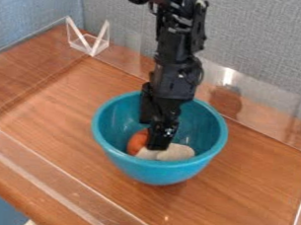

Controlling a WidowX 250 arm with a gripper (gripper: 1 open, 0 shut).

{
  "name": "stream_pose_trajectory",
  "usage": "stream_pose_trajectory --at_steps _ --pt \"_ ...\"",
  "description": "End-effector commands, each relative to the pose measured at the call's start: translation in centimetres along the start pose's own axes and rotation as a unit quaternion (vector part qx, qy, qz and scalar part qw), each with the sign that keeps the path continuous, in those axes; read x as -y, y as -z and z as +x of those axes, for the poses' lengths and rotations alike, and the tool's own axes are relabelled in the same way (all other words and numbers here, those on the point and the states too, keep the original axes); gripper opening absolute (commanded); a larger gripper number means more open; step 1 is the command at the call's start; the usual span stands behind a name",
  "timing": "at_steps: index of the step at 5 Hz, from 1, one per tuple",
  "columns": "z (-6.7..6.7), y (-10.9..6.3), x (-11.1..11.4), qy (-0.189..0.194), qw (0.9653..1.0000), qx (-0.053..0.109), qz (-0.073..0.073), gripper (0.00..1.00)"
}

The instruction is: Put the mushroom in the blue bowl

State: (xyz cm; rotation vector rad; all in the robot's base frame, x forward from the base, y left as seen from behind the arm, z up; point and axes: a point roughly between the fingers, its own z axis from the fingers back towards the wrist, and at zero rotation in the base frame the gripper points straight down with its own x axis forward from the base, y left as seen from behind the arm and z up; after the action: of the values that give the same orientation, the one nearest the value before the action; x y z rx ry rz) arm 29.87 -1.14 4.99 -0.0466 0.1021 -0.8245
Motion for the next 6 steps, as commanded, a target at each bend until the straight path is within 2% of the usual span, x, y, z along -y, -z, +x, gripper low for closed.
stream_pose_trajectory --at_steps 1,2,6 --pt "-0.1 -0.7 -0.8 -0.014 0.9998 0.01 0.007 1.0" --pt "-0.2 -0.6 -0.8 -0.019 0.9998 0.009 0.003 0.0" --pt "-0.8 -2.2 -0.9 -0.039 0.999 0.019 -0.004 0.0"
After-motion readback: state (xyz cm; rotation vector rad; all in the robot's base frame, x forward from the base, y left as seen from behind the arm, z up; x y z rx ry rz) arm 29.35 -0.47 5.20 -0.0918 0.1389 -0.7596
